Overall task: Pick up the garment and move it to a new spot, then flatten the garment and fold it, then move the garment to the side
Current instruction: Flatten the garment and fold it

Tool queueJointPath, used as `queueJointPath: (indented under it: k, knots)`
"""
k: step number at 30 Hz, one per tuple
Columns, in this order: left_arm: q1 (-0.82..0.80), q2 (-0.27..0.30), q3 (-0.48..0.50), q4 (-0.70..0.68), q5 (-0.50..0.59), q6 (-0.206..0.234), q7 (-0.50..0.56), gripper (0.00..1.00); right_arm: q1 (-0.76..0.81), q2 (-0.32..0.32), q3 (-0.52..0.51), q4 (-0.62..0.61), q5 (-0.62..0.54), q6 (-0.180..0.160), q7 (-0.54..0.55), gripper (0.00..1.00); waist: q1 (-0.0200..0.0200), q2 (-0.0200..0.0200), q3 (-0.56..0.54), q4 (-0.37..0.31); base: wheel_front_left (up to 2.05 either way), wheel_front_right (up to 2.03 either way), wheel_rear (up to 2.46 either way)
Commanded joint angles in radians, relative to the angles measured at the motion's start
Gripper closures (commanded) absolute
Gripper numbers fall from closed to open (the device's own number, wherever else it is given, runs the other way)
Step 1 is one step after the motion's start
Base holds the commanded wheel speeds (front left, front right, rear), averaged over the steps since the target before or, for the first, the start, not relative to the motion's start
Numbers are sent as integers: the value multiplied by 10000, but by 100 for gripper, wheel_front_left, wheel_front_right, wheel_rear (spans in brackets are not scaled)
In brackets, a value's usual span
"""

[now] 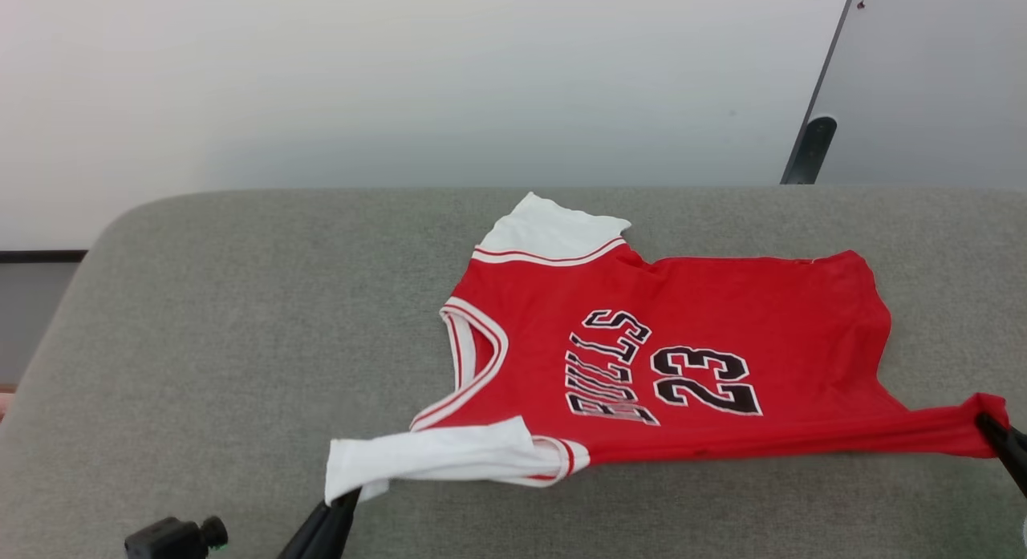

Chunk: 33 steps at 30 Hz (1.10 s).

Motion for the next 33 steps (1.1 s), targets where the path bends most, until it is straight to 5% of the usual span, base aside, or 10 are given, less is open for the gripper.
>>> queueJointPath:
  k: [1, 6, 12, 23, 33]
  knots:
    - [136, 114, 94, -110, 90, 150, -27, 100, 155, -113, -158, 19, -21, -21, -4, 100, 0, 0, 76, -53, 0, 0, 0]
    - [176, 380, 46, -659, 272, 478, 241, 100, 580, -29, -739, -220, -218, -21, 66, 100, 0, 0, 361, -123, 0, 0, 0]
    - [-1081, 181, -335, -59, 274, 103, 989, 100, -40, 461, -1194, -9, -663, -19, 691, 100, 0, 0, 769, -171, 0, 0, 0]
    - [-4630, -672, -1129, 3198, -151, -637, 2567, 100, -1819, 1715, -1505, 1525, -1819, -19, 1975, 100, 0, 0, 1477, -118, 0, 0, 0]
    - [-6277, -1331, -2195, 5540, -594, -722, 2422, 100, -2435, 2408, -1483, 2665, -2457, -18, 2051, 100, 0, 0, 1883, -238, 0, 0, 0]
